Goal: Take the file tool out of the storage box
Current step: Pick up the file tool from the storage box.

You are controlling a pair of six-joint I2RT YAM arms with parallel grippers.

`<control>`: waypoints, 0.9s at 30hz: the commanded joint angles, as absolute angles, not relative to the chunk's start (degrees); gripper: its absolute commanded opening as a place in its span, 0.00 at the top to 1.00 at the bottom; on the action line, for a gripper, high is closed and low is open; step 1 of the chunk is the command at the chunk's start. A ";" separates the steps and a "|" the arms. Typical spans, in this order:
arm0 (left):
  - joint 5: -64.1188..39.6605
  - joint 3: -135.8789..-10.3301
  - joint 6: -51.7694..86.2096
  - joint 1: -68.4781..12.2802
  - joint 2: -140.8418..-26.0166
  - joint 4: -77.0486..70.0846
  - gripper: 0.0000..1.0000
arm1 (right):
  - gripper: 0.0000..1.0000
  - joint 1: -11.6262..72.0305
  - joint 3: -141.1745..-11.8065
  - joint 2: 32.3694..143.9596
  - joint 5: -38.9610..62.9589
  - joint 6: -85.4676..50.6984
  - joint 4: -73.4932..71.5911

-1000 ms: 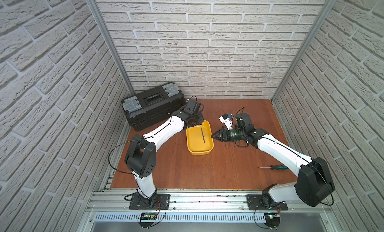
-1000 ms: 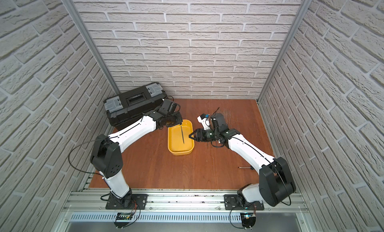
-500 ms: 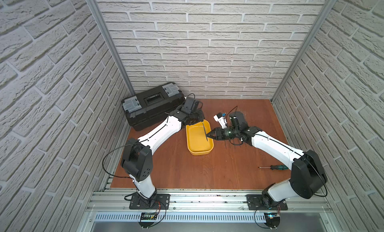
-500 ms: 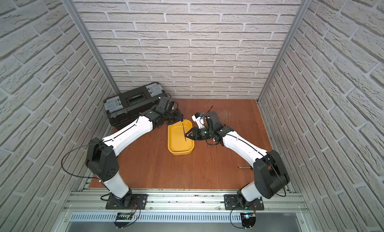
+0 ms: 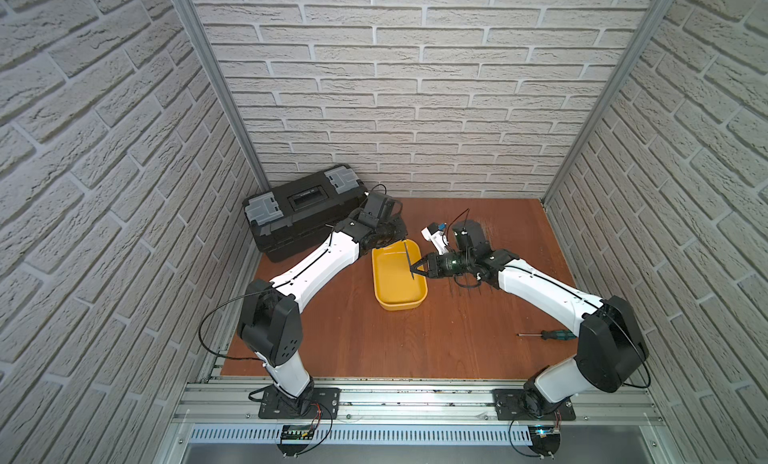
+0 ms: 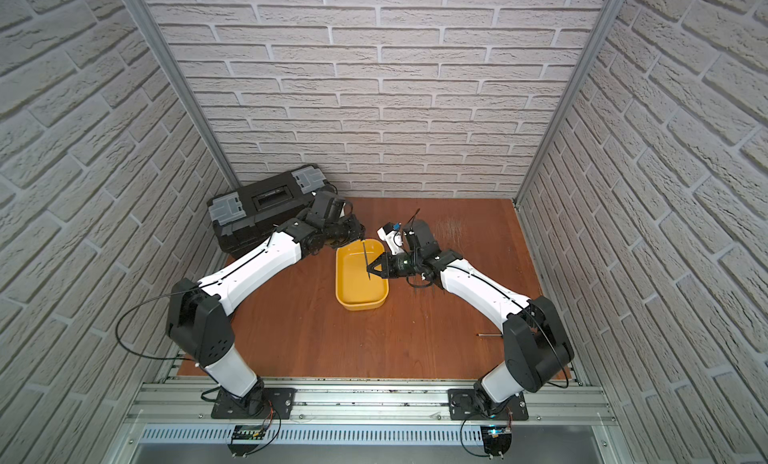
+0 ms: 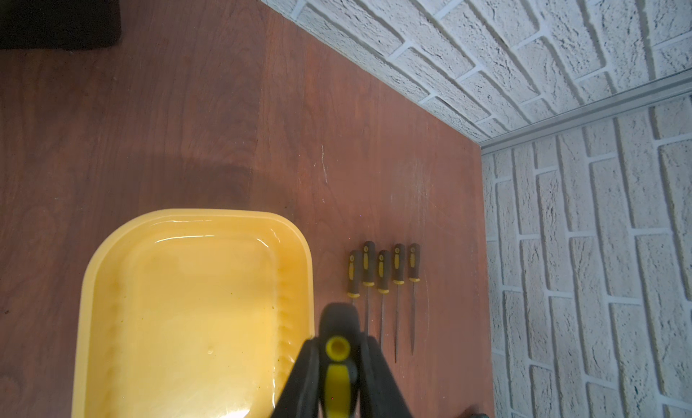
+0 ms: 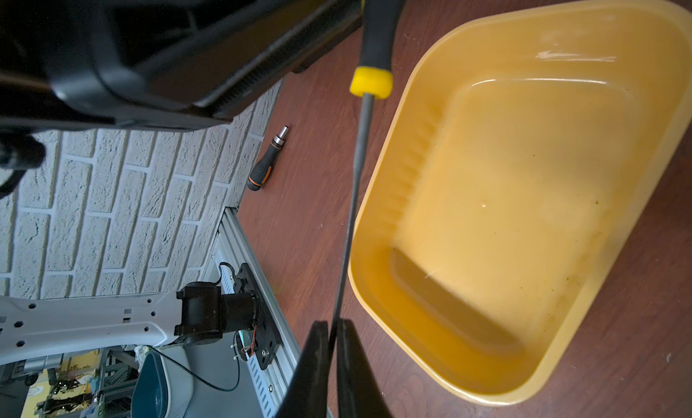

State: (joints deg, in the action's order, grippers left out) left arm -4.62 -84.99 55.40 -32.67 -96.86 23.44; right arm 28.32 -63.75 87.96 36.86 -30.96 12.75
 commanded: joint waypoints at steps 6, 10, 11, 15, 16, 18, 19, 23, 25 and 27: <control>-5.75 -83.63 56.16 -31.98 -94.86 20.38 0.87 | 0.89 29.13 -65.26 88.77 37.19 -30.26 11.56; -5.86 -83.50 56.33 -31.82 -94.66 20.12 0.87 | 0.88 29.35 -65.04 88.86 37.18 -30.32 11.18; -5.86 -83.56 56.29 -31.82 -94.57 20.11 0.87 | 0.88 29.36 -65.04 88.92 37.12 -30.32 11.18; -5.87 -83.24 56.33 -31.82 -94.48 19.95 0.87 | 0.88 29.38 -65.04 89.03 37.09 -30.37 11.10; -5.89 -83.18 56.34 -31.82 -94.32 19.92 0.87 | 0.88 29.40 -65.04 89.12 37.09 -30.32 11.08; -5.89 -83.04 56.33 -31.73 -94.24 19.92 0.87 | 0.93 29.48 -65.13 89.12 37.09 -30.32 11.16; -5.89 -83.01 56.34 -31.73 -94.21 19.82 0.87 | 0.95 29.53 -65.08 89.12 37.09 -30.32 11.17; -5.70 -82.80 56.09 -31.63 -94.12 20.06 0.87 | 0.97 29.61 -65.24 88.78 36.28 -30.03 11.84; -5.86 -82.97 55.90 -31.51 -94.37 20.39 0.84 | 0.97 29.63 -65.42 88.55 34.99 -29.74 12.82; -6.46 -82.84 55.73 -31.29 -94.53 20.35 0.79 | 0.97 29.62 -65.56 88.35 34.25 -29.55 13.47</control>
